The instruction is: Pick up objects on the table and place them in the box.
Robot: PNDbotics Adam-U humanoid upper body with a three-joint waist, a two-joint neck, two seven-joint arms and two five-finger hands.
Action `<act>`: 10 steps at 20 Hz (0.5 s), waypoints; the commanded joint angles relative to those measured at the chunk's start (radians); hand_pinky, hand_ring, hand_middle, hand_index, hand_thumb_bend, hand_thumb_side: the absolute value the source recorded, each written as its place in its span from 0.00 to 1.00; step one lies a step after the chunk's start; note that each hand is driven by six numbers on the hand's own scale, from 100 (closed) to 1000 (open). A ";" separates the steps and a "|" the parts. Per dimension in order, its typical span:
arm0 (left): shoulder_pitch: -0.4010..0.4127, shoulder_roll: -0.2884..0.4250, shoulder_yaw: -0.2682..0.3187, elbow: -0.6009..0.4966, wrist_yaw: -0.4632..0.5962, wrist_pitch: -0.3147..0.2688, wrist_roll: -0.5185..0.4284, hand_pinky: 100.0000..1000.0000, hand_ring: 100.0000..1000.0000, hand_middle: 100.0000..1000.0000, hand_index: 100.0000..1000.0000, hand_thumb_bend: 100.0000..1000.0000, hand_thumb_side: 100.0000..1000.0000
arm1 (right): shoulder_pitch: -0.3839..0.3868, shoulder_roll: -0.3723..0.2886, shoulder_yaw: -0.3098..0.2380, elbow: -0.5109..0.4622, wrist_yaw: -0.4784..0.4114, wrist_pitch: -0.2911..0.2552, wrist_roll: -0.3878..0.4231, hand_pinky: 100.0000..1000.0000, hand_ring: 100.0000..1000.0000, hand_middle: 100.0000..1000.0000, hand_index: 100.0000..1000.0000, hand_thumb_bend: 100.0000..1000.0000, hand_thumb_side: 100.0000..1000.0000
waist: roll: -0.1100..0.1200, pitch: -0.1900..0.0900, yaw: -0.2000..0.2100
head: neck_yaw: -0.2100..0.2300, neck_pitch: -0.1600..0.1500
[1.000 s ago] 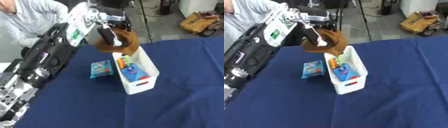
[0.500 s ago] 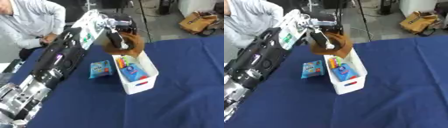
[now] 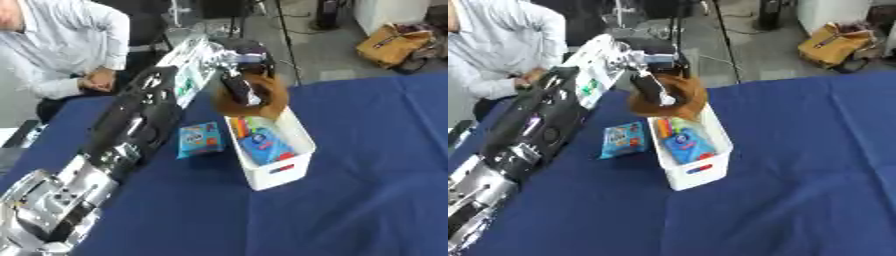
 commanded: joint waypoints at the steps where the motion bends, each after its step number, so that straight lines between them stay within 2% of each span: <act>1: -0.025 0.001 0.023 0.022 -0.032 -0.005 0.030 0.10 0.21 0.33 0.55 0.00 0.08 | -0.016 -0.007 -0.001 -0.021 -0.008 -0.003 0.000 0.73 0.68 0.57 0.54 0.00 0.53 | -0.012 -0.012 -0.002 | 0.006 -0.013; 10: -0.019 -0.030 0.054 0.087 -0.085 -0.006 0.081 0.10 0.21 0.32 0.54 0.00 0.09 | -0.018 -0.002 0.001 -0.021 -0.013 -0.006 0.000 0.73 0.68 0.57 0.54 0.00 0.52 | -0.012 -0.006 -0.018 | 0.014 -0.022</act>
